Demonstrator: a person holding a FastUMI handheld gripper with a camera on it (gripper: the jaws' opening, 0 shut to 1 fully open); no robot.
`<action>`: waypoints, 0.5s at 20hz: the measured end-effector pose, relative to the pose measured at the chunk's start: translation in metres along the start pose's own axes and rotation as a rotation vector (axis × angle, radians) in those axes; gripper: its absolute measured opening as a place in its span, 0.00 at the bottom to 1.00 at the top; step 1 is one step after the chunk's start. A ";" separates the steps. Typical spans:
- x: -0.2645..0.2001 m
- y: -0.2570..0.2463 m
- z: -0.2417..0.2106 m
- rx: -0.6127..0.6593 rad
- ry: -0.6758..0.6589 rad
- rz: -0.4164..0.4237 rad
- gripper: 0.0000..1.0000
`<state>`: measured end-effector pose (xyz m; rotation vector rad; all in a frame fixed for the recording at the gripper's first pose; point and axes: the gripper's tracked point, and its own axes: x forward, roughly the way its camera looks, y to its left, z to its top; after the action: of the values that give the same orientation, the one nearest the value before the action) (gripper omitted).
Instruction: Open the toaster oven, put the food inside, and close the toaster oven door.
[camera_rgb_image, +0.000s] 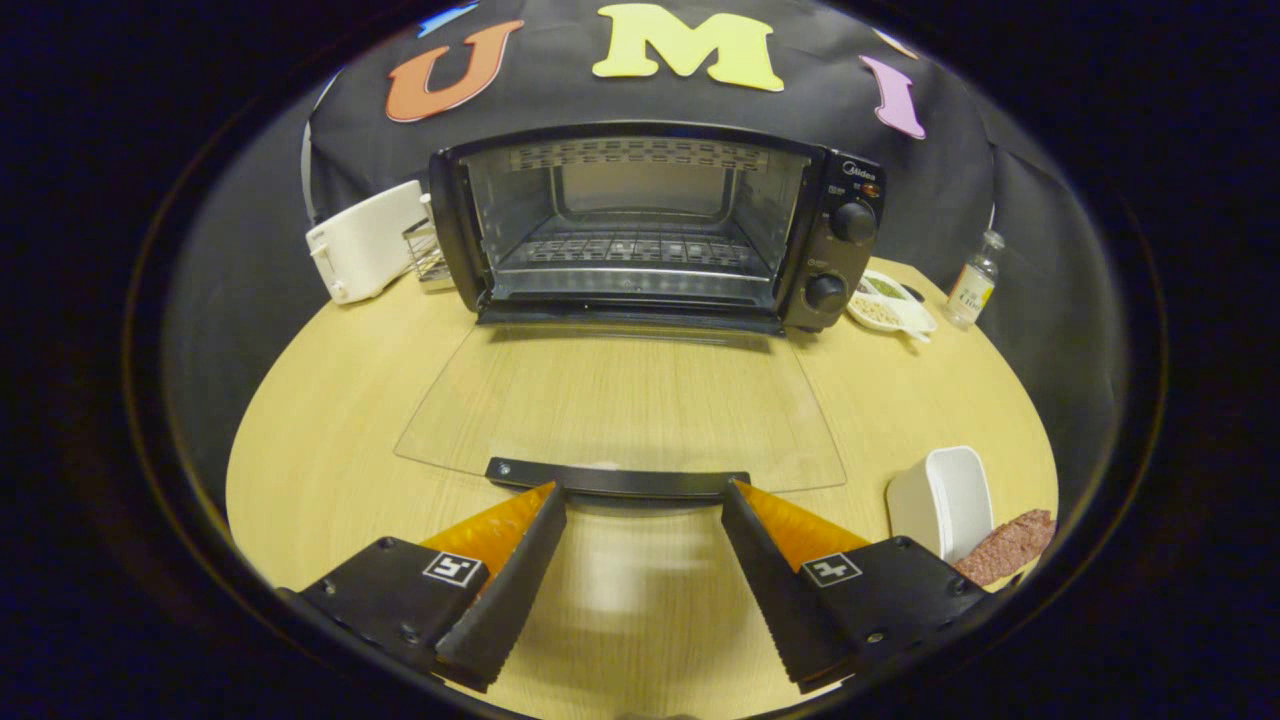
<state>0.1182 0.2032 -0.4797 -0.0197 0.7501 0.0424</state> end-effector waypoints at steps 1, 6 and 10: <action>-0.003 0.000 0.002 -0.010 0.002 0.017 1.00; -0.030 -0.029 0.027 -0.045 -0.063 0.046 1.00; -0.057 -0.082 0.058 -0.055 -0.122 0.040 1.00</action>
<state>0.1200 0.1218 -0.3981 -0.0538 0.6270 0.1011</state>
